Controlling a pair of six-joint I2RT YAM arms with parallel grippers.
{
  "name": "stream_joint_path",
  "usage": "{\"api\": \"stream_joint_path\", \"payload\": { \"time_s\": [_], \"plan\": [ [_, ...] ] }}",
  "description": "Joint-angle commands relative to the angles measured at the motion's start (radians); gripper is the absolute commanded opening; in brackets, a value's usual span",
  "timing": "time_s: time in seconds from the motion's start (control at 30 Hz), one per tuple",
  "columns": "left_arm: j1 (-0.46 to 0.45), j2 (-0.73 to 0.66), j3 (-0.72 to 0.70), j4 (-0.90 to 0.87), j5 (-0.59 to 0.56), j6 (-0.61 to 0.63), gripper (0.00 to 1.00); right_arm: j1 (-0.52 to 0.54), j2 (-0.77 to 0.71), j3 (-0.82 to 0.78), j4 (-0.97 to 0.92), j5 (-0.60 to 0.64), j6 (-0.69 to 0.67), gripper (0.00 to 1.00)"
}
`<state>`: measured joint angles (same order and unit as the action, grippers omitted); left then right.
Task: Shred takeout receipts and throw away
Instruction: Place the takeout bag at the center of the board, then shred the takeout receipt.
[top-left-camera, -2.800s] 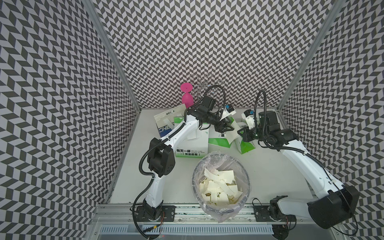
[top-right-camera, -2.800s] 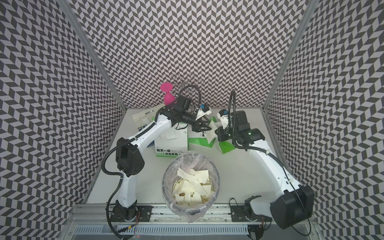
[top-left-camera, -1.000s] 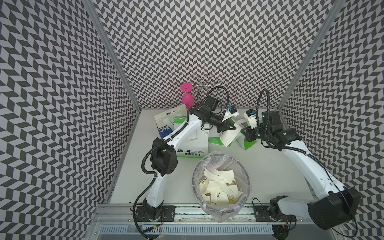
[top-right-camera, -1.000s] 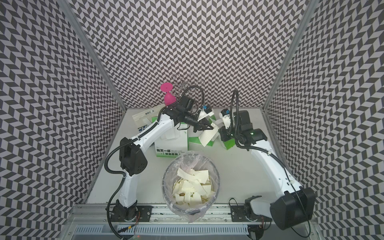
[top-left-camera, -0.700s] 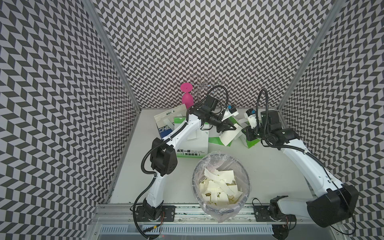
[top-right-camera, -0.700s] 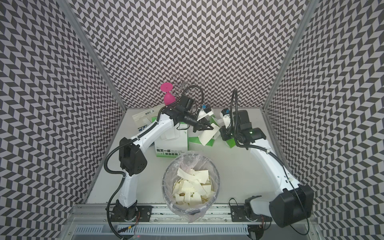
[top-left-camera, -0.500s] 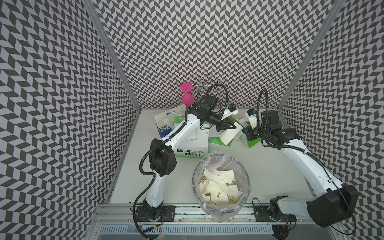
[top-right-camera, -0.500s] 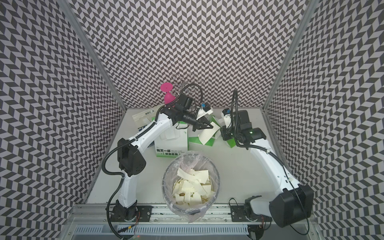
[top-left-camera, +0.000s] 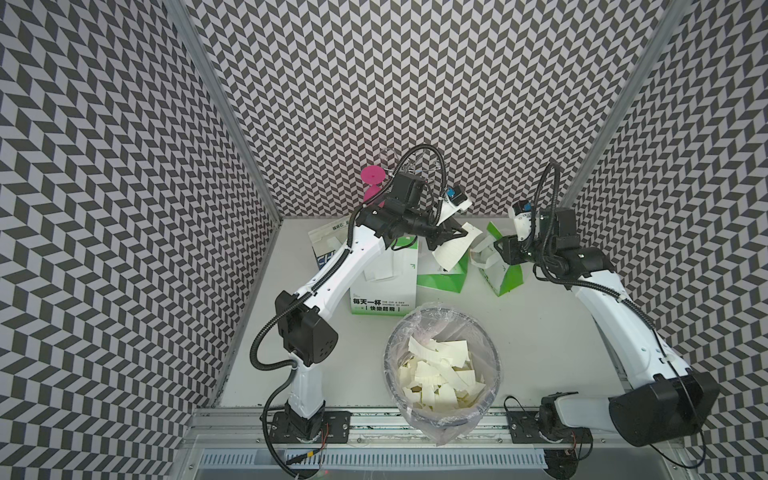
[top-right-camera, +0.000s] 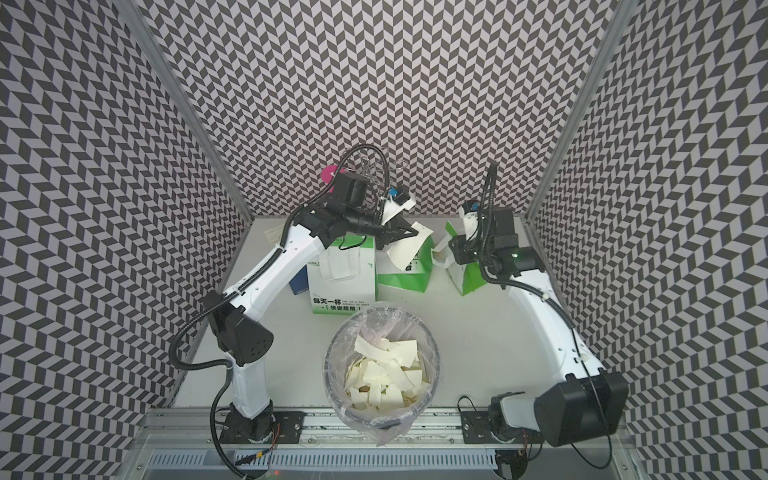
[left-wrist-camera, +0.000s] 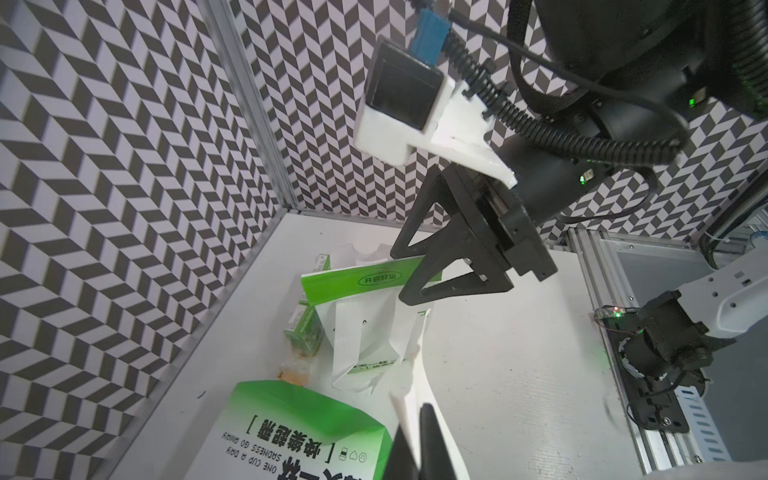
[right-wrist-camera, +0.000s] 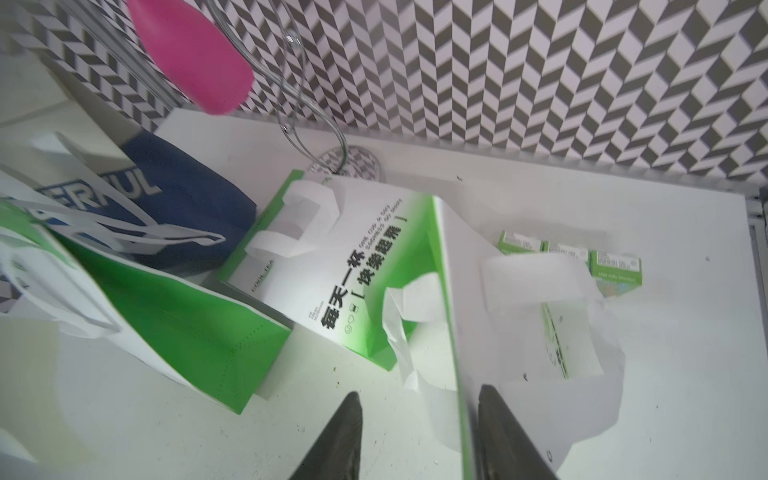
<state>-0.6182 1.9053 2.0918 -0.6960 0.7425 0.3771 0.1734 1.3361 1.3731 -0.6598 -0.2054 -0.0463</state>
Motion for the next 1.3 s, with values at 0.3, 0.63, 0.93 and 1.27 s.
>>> {"api": "stream_joint_path", "payload": {
  "time_s": [0.3,0.63,0.93,1.27],
  "plan": [
    [0.049,-0.208,-0.171,0.184,-0.001,-0.160,0.00,0.033,-0.130,0.081,0.163,-0.531,-0.048,0.61],
    [0.116,-0.432,-0.417,0.350,0.143,-0.302,0.00,0.177,-0.137,0.002,0.446,-0.877,-0.028,0.53],
    [0.121,-0.542,-0.539,0.423,0.279,-0.348,0.00,0.218,-0.085,0.005,0.610,-0.908,0.059,0.48],
    [0.122,-0.557,-0.563,0.458,0.311,-0.382,0.00,0.250,-0.046,0.020,0.658,-0.955,0.100,0.25]
  ]
}}
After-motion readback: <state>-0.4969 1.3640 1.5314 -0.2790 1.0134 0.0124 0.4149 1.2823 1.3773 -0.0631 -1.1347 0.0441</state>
